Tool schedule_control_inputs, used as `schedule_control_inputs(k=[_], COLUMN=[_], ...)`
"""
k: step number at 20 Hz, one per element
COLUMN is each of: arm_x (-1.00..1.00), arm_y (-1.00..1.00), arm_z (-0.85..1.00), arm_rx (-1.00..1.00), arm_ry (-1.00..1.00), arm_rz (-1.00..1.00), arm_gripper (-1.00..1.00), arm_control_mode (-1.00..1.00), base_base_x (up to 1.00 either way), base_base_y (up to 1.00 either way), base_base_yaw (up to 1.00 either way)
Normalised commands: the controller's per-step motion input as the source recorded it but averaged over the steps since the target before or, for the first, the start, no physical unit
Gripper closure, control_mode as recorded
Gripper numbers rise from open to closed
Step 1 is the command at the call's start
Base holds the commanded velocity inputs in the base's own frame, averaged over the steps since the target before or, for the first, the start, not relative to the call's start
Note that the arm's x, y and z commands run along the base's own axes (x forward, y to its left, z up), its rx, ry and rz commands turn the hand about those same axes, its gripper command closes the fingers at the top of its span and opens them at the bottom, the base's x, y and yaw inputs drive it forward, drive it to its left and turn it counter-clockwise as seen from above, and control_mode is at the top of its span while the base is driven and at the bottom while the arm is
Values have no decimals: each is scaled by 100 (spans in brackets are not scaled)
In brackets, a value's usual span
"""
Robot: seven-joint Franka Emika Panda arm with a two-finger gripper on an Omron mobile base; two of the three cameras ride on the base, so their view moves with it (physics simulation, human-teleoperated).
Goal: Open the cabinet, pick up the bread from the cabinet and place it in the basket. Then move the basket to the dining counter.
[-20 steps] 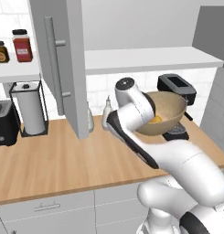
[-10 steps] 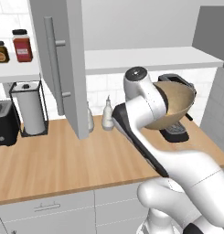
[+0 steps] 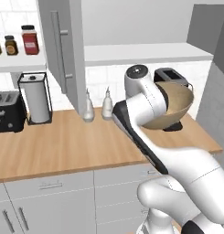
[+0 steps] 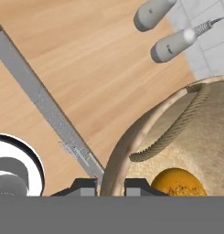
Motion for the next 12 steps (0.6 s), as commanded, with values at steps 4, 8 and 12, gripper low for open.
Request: schedule_control_inputs(k=[4,8,12], arm_x=[0,0,0], arm_y=[0,0,0], arm_z=[0,0,0], arm_rx=[0,0,0], arm_ry=[0,0,0], arm_rz=[0,0,0], arm_gripper=[100,100,100], arm_control_mode=[100,100,100], base_base_x=[-85,-34,-24], base_base_y=[34,52,50], base_base_yaw=[33,53,69])
